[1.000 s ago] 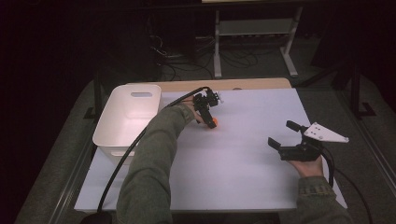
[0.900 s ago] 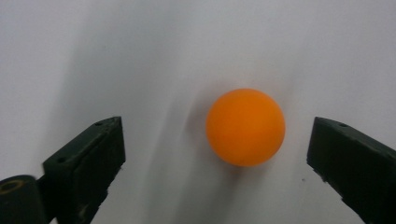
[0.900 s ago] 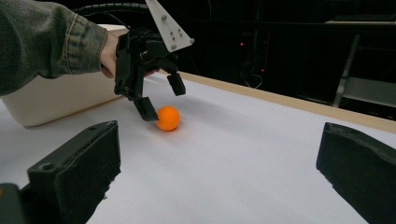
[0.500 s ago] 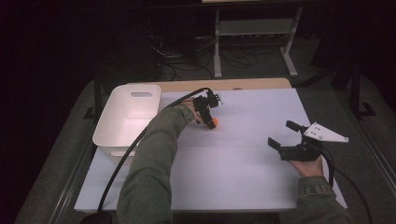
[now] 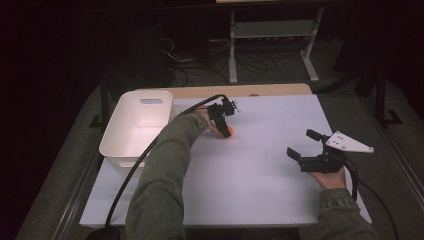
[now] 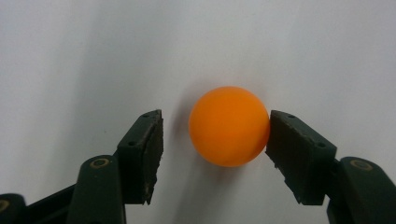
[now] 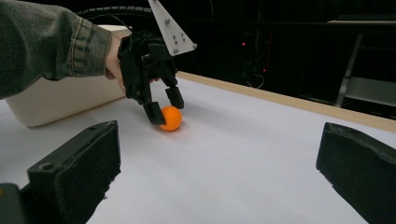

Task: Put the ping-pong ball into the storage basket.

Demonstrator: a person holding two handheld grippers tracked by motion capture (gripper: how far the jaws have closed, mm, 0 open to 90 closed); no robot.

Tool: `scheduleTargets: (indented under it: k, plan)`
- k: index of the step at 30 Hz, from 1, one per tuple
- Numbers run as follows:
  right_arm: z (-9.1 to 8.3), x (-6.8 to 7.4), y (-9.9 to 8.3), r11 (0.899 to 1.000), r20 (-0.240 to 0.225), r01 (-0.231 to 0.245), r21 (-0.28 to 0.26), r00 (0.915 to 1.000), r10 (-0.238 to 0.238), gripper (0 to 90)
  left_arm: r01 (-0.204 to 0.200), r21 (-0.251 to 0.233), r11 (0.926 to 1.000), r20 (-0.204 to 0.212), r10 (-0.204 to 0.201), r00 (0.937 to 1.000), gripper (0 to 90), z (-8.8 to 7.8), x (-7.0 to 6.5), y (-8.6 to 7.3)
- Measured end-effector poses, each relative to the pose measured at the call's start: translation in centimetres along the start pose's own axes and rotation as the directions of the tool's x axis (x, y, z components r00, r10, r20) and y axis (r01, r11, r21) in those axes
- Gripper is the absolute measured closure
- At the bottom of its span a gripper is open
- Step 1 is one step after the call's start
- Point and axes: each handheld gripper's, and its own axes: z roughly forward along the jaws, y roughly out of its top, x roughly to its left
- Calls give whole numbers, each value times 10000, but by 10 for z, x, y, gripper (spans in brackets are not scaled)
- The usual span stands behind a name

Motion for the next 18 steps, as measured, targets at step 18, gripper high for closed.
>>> scheduleTargets:
  k: [18]
  plan:
    - [0,0,0,10000,-55,13,26,10000,-13,0,-5,-30,10000,284,6,9996,506,1,-1,2]
